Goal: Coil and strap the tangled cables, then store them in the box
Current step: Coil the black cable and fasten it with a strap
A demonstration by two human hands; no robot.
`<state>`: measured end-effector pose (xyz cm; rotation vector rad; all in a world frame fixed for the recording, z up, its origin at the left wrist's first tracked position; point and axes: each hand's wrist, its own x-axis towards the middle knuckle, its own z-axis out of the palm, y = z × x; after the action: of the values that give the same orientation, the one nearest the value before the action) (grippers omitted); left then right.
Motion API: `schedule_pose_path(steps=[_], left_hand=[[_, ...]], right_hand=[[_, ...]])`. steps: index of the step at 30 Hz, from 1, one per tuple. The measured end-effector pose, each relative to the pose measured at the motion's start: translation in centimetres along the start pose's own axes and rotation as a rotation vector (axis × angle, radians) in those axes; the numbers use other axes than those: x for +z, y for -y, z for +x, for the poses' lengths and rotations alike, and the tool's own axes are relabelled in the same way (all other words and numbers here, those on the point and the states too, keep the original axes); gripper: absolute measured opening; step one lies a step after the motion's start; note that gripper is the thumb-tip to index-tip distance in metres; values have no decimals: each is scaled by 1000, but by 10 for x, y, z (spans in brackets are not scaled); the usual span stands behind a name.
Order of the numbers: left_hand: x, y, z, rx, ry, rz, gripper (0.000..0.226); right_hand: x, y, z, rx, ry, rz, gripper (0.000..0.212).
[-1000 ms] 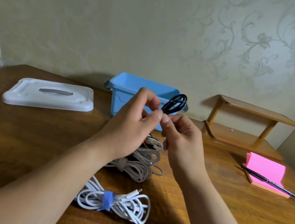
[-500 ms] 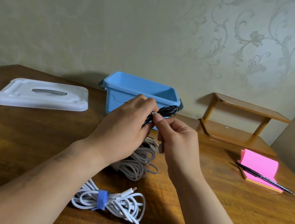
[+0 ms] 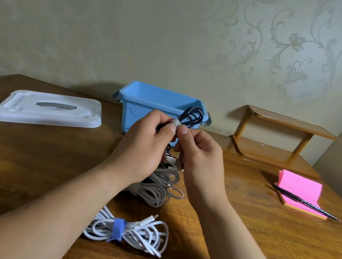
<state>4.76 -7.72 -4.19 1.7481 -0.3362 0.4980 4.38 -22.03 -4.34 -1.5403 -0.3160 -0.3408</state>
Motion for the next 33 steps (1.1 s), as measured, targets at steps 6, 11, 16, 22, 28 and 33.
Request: schedule_pose_path(steps=[6,11,16,22,28,33], left_hand=[[1,2,2,-31,32,-236,25],[6,-9,0,-136,-7,-421,29],[0,-15,-1,-200,80,-533,35],[-5,-11,-1,-269,129,-373,46],[-4,-8,-9,87,135,157,16],[0,1,-9,281,50,416,26]], right_hand=[[0,0,-3,-58,-51,-56,25],[0,6,-7,-85,66,124,27],[4,7,-7,-45,126,182,23],[-1,6,-7,9,197,237,28],[-1,-5,1,-19,-23,103,24],[-1,-4,0,-6,-103,49,30]])
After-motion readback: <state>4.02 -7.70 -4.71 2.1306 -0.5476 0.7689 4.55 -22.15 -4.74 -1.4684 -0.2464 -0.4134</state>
